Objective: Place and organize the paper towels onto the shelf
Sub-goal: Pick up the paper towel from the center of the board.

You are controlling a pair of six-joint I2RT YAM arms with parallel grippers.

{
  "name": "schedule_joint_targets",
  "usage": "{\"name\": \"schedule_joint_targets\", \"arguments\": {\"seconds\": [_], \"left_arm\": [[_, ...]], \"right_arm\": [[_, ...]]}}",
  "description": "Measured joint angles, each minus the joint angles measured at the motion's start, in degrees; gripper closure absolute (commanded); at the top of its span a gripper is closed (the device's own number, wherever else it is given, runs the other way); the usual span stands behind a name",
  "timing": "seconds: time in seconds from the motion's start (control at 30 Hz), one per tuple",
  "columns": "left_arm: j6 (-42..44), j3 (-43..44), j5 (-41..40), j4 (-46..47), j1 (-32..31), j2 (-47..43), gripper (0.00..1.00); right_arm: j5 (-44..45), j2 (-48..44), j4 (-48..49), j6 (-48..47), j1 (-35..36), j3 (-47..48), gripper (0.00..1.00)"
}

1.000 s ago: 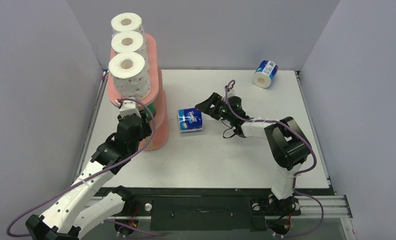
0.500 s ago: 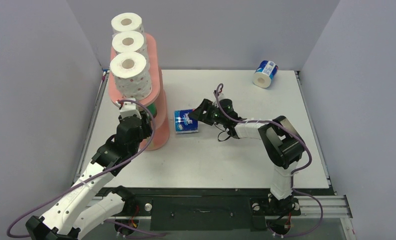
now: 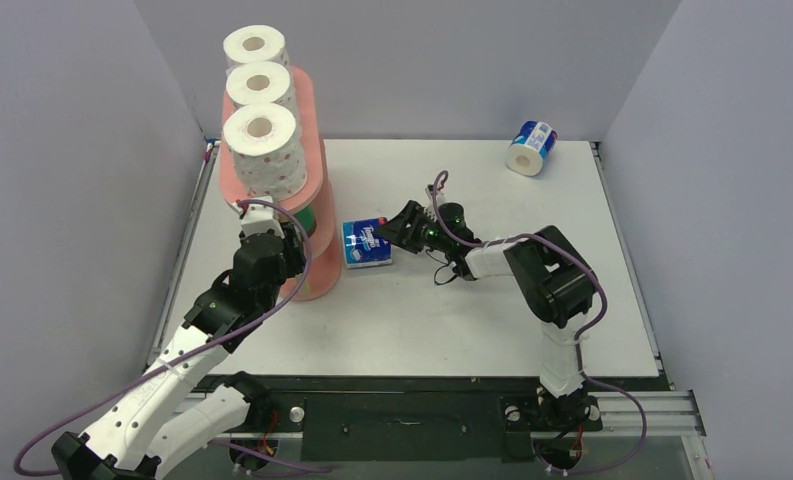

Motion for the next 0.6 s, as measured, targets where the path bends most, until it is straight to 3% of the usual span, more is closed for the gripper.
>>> {"name": "schedule_joint_targets", "arguments": {"seconds": [0.3,0.6], "left_arm": [[-0.02,-0.02,0.11,0.02,0.00,0.02,0.59],[-0.02,-0.02,1.16,1.20,-0.52,0.76,0.60]], "right_arm": [[-1.84,0.66,3.15,2.43,0.11,-0.04,0.80],[-2.99,-1.16,10.01,6.91,-0.96,-7.06,0.90]]}}
